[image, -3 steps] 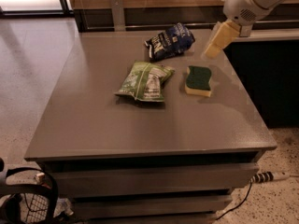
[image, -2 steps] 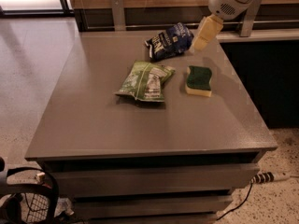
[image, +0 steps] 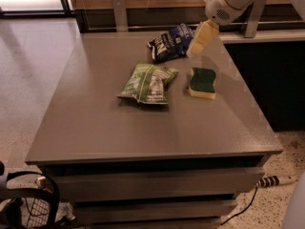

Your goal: Pick blue chip bag

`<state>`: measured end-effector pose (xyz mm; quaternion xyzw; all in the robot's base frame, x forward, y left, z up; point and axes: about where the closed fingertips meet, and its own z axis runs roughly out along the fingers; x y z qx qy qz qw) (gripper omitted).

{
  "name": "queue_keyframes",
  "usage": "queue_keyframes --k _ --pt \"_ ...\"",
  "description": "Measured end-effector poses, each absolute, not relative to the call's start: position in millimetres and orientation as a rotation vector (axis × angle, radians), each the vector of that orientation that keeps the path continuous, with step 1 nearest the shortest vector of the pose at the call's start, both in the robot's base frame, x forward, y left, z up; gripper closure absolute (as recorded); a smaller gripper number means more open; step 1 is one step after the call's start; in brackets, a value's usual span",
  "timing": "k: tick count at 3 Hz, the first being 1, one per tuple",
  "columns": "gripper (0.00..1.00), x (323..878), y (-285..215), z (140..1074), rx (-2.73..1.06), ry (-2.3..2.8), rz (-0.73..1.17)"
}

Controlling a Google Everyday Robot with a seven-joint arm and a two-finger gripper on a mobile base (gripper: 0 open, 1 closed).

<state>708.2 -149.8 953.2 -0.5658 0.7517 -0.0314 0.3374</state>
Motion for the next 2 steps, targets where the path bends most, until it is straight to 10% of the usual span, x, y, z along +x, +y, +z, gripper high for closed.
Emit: queue_keyframes --k 2 --pt "0.0 761 -98 880 -1.519 1.966 0.024"
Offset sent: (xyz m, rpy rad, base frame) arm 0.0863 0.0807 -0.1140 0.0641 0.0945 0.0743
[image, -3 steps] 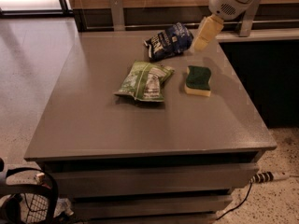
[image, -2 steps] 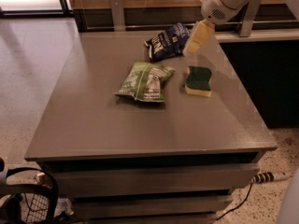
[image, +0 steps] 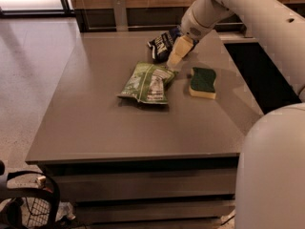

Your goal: Pick blue chip bag

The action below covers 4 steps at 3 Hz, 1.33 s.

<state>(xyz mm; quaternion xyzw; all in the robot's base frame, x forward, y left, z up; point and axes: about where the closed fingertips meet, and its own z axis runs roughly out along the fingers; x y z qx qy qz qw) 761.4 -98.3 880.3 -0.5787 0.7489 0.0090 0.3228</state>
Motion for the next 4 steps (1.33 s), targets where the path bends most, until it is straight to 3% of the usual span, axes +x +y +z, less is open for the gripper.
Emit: queue_keyframes --k 3,4 --pt "0.0 794 -82 836 -1.475 1.995 0.052" --pt "0.0 815 -91 835 -1.446 1.999 -0.018"
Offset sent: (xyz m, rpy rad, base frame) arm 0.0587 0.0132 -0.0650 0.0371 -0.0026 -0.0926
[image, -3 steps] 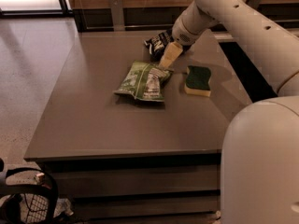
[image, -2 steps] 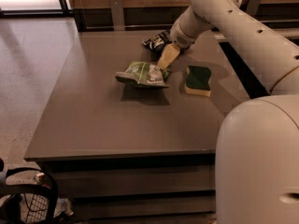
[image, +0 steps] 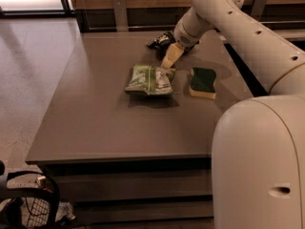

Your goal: Pick blue chip bag

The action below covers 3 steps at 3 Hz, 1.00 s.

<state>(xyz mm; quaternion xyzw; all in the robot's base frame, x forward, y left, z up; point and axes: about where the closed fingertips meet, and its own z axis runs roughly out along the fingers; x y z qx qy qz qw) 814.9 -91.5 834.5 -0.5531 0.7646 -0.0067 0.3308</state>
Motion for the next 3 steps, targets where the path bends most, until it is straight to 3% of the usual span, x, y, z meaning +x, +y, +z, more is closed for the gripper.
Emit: queue_keyframes --k 2,3 --pt "0.0 853 -108 853 -1.404 1.962 -0.151" --pt "0.16 859 -110 860 -1.416 1.938 -0.167"
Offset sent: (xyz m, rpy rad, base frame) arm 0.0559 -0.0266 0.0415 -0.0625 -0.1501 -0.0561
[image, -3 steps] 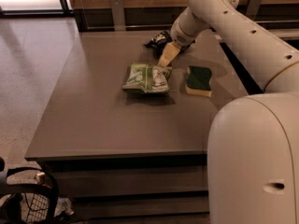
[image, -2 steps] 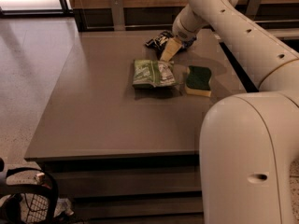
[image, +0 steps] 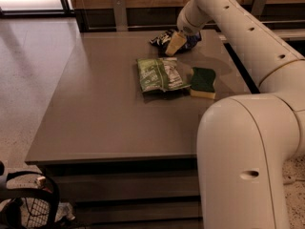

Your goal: Pick blue chip bag

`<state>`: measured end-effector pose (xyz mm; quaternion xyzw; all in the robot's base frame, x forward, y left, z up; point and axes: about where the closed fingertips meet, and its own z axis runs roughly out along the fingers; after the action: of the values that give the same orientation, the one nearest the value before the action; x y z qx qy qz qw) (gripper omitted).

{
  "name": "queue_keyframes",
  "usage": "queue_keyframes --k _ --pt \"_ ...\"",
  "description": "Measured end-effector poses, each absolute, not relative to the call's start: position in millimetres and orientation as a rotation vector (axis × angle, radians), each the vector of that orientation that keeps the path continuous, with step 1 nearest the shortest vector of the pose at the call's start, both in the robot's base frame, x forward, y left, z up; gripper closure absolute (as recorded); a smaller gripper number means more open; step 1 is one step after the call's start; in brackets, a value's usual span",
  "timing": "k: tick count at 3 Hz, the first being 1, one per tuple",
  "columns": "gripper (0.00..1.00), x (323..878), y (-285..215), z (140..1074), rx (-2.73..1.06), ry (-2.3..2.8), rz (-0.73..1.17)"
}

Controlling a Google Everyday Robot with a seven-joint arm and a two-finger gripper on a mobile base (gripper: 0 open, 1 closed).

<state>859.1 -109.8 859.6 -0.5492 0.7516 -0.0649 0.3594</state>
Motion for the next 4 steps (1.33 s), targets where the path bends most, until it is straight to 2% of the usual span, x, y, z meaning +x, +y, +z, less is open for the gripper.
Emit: queue_keyframes --k 3,4 --pt "0.87 861 -104 849 -1.428 1.945 -0.156" --pt "1.0 861 -103 846 -1.432 1.947 -0.152"
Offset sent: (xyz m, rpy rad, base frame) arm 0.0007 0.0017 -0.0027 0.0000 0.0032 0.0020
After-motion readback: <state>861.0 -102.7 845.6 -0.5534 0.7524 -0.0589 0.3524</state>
